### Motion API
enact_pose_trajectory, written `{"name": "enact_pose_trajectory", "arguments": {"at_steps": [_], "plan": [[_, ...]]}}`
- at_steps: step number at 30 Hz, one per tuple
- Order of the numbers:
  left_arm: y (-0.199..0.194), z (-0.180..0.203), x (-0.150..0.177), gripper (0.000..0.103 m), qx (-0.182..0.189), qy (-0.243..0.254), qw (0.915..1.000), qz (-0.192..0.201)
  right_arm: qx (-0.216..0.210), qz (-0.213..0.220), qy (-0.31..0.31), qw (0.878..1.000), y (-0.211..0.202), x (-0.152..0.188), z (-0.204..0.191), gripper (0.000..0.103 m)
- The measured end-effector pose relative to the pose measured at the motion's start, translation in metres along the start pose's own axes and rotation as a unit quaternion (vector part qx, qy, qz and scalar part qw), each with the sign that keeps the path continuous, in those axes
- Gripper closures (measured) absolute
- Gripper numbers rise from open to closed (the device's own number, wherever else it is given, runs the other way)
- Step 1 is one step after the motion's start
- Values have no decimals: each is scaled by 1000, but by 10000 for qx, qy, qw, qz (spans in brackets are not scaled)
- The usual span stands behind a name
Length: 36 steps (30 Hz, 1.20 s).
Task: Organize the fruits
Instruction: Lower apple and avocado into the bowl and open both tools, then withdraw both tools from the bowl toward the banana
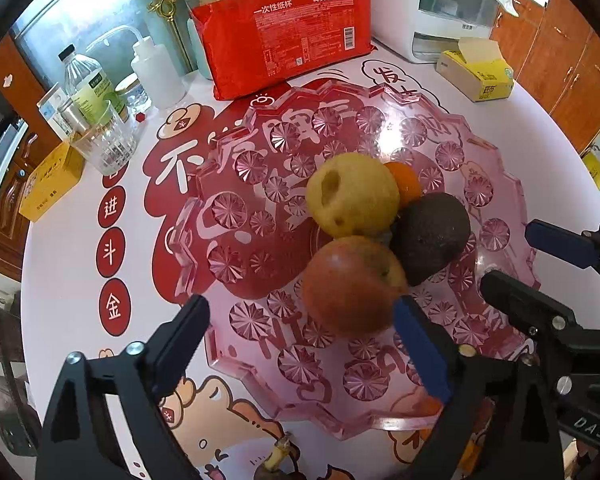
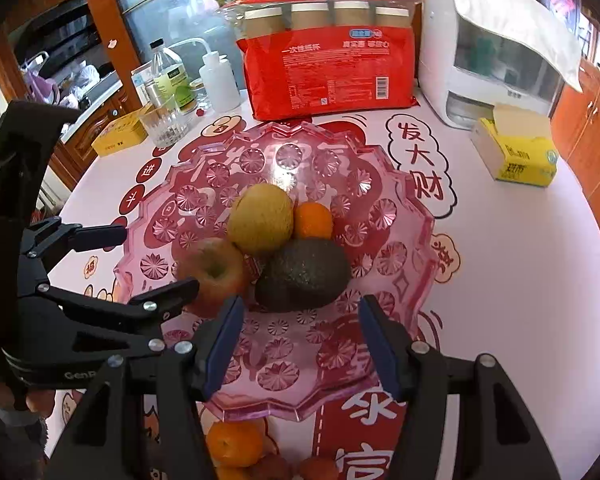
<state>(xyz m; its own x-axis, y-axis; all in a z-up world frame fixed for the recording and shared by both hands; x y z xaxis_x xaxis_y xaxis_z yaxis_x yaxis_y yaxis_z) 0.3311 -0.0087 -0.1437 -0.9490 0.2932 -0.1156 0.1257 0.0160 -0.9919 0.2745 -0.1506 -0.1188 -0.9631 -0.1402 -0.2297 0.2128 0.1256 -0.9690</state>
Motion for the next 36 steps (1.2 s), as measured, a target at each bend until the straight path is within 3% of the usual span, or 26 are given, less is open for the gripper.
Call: {"name": "enact_pose_trajectory", "arguments": {"at_steps": [19, 29, 36], "plan": [[-11, -6, 31, 6, 353, -337, 9987, -118, -128, 58, 61, 9999, -13, 20, -5, 43], [-43, -13, 45, 6, -18, -443, 9989, 145, -147, 169, -36, 9997, -31, 32, -16, 43], [-71, -17, 57, 6, 9, -574, 9978, 338, -158, 393, -117, 9990, -58, 42, -25, 43]]}}
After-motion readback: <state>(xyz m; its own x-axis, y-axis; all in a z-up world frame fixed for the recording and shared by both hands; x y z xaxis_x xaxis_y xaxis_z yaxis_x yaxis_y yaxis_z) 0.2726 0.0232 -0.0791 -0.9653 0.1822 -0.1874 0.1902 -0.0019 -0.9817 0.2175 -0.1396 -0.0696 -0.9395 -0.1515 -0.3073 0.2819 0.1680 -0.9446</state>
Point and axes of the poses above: each gripper's, at about its wrist camera, not at the fingertips, and y roughly the way its jaws point, z to its right, x to its underside, the point moved 4 cm from there along y, roughly the way its jaws point, and after that the axes turned 15 degrees about -z, right-handed, at the moved point
